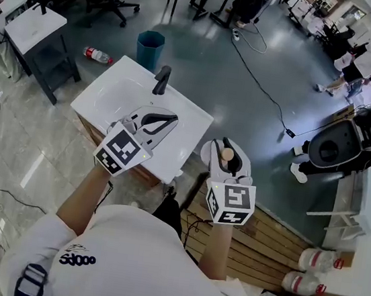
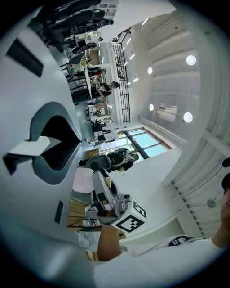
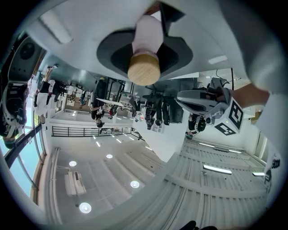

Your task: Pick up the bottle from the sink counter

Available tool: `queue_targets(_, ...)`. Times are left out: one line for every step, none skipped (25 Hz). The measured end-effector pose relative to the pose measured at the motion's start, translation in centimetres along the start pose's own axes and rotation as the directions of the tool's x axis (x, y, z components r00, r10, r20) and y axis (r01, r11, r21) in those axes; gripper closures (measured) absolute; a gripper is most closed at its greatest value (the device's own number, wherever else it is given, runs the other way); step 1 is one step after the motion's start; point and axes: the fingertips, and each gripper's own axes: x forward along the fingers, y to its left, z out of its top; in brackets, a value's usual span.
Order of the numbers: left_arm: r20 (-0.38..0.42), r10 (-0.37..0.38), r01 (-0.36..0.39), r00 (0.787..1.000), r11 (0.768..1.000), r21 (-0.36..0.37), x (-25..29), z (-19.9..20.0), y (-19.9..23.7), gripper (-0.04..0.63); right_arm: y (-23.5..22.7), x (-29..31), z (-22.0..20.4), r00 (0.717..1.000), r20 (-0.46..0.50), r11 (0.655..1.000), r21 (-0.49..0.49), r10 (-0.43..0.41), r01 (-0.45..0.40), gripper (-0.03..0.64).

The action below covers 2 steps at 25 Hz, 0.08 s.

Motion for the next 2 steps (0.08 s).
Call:
queue_targets(0.0,0.0,0.0,1.0,1.0,-0.001,0.0,-0.03,0.04,0.595,0.06,0.1,-0.03,1.0,-0.001,1.0,0.0,0.002,-0.002,0.509)
queue_targets(-0.001,-0.001,0.001,1.0,1.0,-0.001,-0.01,-0.07,0.08,0.595,0.12,0.21,-0.05,1.0,-0.002,1.0,-0.001,0.003,-0.003,0.509)
